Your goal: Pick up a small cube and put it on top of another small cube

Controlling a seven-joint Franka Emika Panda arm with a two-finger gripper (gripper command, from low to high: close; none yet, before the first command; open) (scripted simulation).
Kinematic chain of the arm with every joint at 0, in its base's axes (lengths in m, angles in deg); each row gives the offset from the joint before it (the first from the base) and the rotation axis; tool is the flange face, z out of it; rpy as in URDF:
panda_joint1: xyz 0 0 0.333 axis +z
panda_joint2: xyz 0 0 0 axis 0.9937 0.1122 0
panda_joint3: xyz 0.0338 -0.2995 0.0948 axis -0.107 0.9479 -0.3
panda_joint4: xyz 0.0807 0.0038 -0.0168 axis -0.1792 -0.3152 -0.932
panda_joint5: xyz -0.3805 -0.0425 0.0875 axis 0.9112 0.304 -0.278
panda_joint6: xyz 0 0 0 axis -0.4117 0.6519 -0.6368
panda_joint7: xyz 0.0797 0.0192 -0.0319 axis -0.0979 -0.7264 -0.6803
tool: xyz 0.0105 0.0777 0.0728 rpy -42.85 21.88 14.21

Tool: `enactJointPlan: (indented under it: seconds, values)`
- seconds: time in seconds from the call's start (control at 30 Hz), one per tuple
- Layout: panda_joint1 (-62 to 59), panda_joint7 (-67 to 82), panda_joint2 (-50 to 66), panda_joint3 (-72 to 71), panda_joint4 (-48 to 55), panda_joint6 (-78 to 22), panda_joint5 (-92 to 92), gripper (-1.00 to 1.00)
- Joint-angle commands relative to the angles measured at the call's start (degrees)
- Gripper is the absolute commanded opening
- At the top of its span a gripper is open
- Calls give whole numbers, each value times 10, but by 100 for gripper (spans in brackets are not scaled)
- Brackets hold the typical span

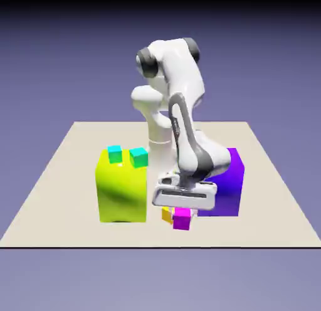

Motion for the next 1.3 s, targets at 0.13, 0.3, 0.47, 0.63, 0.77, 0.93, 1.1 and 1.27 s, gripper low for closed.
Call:
enactJointPlan:
  seconds: [0.13, 0.3, 0.47, 0.63, 0.77, 0.93, 1.1, 1.27]
  values:
    - [25, -35, -41, 42, -50, -60, 125, -100]
    - [50, -70, -82, 83, -101, -119, 250, -100]
    - [75, -105, -122, 125, -151, -179, 374, -100]
    - [100, -140, -163, 167, -201, -239, 499, -100]
    - [120, -168, -196, 200, -242, -287, 598, -100]
    - [145, -203, -236, 242, -292, -347, 723, -100]
    - [170, -238, -277, 284, -342, -407, 848, -100]
    - [195, -273, -318, 326, -392, -467, 972, -100]
